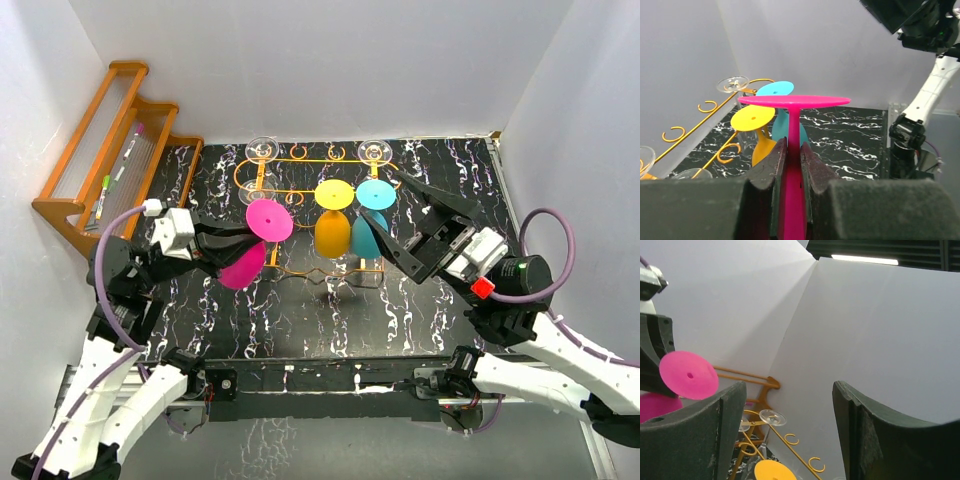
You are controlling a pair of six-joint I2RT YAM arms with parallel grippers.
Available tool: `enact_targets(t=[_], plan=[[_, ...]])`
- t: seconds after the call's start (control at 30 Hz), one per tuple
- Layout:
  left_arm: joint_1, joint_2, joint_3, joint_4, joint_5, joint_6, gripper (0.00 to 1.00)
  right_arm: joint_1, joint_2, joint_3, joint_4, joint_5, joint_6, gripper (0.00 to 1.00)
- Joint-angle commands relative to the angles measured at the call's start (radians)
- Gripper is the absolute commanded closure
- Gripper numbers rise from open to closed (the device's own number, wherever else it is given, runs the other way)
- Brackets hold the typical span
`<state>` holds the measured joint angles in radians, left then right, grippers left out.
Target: Place the wine glass upside down on the wine glass rack
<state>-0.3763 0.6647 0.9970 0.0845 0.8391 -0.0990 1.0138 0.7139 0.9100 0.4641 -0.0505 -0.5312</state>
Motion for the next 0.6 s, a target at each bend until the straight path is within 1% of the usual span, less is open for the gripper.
enact_targets(t=[0.0, 0.1, 0.27, 0.33, 0.47, 0.57], plan=[[-0.003, -0.021, -0.117, 0.256, -0.049, 0.002, 1.00, 0.005, -0.045, 0.006, 0.071, 0.034, 0.074, 0.29], [-0.004, -0.019, -0.173, 0.332, -0.055, -0.020, 1.00, 0.004, -0.056, 0.006, 0.071, 0.048, 0.097, 0.29], [-0.038, -0.028, -0.261, 0.412, -0.098, -0.002, 1.00, 0.005, -0.053, 0.011, 0.071, 0.057, 0.134, 0.29], [-0.078, -0.025, -0.280, 0.410, -0.139, 0.015, 1.00, 0.005, -0.044, 0.022, 0.064, 0.056, 0.149, 0.30], [-0.209, -0.008, -0.313, 0.411, -0.237, 0.094, 1.00, 0.005, -0.022, 0.037, 0.064, 0.054, 0.160, 0.30], [-0.267, 0.022, -0.327, 0.440, -0.315, 0.110, 1.00, 0.005, -0.005, 0.042, 0.065, 0.065, 0.159, 0.29]])
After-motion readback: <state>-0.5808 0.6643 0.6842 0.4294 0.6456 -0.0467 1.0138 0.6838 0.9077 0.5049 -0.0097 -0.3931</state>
